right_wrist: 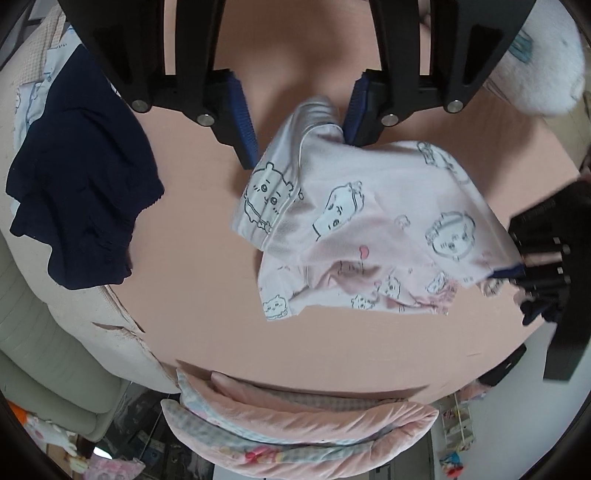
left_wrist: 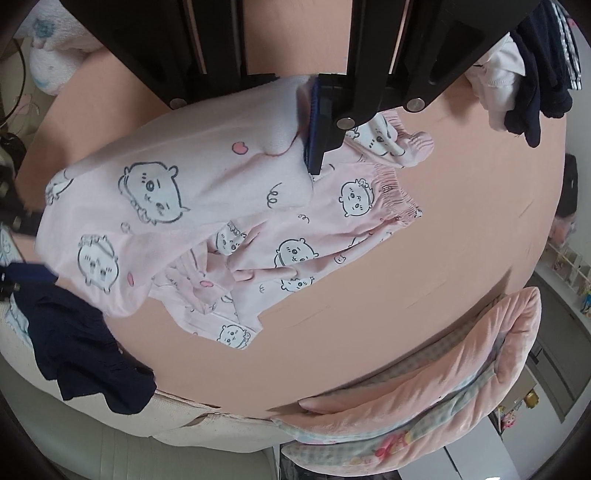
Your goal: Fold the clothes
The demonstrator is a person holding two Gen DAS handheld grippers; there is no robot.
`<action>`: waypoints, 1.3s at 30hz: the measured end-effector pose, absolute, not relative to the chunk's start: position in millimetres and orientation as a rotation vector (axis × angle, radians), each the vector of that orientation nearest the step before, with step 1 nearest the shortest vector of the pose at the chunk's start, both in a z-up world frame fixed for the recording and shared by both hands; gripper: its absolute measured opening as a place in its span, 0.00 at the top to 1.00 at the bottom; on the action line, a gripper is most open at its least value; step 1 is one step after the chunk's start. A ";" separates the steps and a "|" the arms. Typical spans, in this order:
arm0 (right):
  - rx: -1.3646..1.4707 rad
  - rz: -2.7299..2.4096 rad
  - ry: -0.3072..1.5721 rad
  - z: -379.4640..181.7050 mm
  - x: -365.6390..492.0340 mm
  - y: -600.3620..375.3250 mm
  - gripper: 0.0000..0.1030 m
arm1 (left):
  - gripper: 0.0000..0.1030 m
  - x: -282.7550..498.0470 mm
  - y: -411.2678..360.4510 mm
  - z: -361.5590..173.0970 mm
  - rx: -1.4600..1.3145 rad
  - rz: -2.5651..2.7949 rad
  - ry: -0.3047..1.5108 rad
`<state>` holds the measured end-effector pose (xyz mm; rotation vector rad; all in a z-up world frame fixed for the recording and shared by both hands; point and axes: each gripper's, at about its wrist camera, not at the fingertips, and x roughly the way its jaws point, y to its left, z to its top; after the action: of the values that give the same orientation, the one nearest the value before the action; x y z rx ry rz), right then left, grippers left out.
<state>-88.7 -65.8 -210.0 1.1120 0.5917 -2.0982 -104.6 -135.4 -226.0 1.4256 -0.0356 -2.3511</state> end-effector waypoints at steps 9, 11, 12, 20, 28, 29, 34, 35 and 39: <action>0.882 -2.160 0.854 -220.9 -54.3 -71.8 0.55 | 0.91 -103.0 -139.6 -190.8 1.366 -2.422 0.089; 0.852 -2.167 0.890 -223.2 -50.3 -73.8 0.55 | 0.91 -104.4 -138.7 -182.1 1.354 -2.439 0.091; 0.845 -2.170 0.899 -224.1 -49.9 -75.1 0.55 | 0.91 -105.5 -137.7 -178.7 1.351 -2.442 0.084; 0.710 -2.191 0.908 -218.7 -41.1 -83.8 0.55 | 0.91 -108.2 -134.5 -167.6 1.342 -2.444 0.043; 0.726 -2.171 0.990 -240.8 -44.2 -97.7 0.55 | 0.91 -111.0 -127.0 -157.3 1.352 -2.458 -0.008; 0.718 -2.169 1.008 -242.9 -42.7 -99.2 0.55 | 0.91 -111.0 -125.5 -155.1 1.350 -2.462 -0.022; 0.758 -2.157 1.015 -245.8 -42.2 -100.1 0.71 | 0.91 -109.3 -124.0 -148.6 1.341 -2.483 -0.023; 0.775 -2.167 1.004 -244.1 -43.6 -99.7 0.82 | 0.91 -108.6 -124.7 -149.6 1.344 -2.476 -0.032; 0.819 -2.195 0.927 -230.6 -49.8 -94.8 0.92 | 0.91 -104.1 -126.9 -153.8 1.365 -2.451 -0.039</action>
<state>-49.8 -94.8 -230.6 0.8189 0.9274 -2.1946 -104.1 -126.9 -153.8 1.3647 -0.0392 -2.4513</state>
